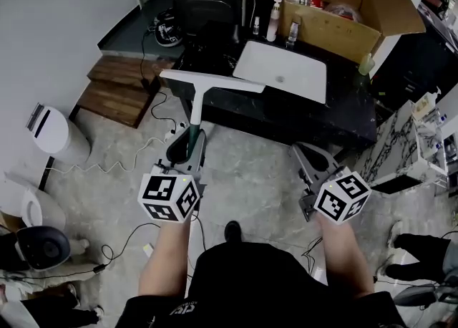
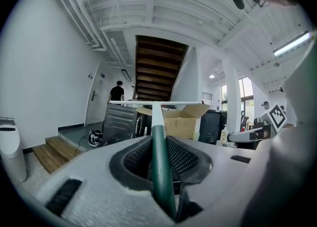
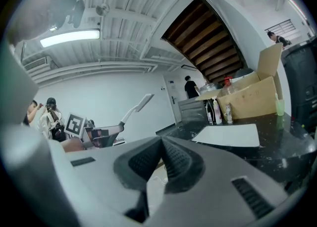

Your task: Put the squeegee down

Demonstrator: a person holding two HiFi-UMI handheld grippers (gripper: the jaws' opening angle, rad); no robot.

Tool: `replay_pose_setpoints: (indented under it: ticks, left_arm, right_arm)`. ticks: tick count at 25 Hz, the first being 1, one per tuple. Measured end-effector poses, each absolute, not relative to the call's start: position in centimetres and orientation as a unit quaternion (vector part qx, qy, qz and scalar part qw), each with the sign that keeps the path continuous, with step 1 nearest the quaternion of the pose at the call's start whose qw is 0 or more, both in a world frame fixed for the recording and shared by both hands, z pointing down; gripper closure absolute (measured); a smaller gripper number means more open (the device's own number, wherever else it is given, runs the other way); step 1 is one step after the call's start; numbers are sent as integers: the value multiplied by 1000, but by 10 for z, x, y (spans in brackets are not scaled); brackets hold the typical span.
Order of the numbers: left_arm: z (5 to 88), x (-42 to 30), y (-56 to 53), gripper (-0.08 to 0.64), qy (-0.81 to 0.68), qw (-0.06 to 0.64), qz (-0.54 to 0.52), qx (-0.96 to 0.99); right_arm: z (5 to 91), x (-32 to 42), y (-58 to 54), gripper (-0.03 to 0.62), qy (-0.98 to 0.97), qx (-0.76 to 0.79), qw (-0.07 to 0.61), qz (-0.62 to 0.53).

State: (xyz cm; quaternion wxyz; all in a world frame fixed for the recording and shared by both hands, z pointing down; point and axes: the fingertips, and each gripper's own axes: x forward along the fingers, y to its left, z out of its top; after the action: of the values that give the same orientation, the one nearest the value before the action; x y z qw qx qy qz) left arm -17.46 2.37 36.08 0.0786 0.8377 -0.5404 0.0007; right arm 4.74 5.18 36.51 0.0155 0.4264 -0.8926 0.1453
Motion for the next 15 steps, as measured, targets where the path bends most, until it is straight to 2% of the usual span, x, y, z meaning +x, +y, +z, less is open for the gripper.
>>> replay_pose_setpoints:
  ticks: [8,15]
  left_arm:
    - [355,-206,-3,457,-537,71,-7,840]
    - [350,-203,-28,457,-528,63,-2,847]
  right_arm:
    - [354,5,28,588,-898,419,17,130]
    - [355,14,7,588,-891,432,10,139]
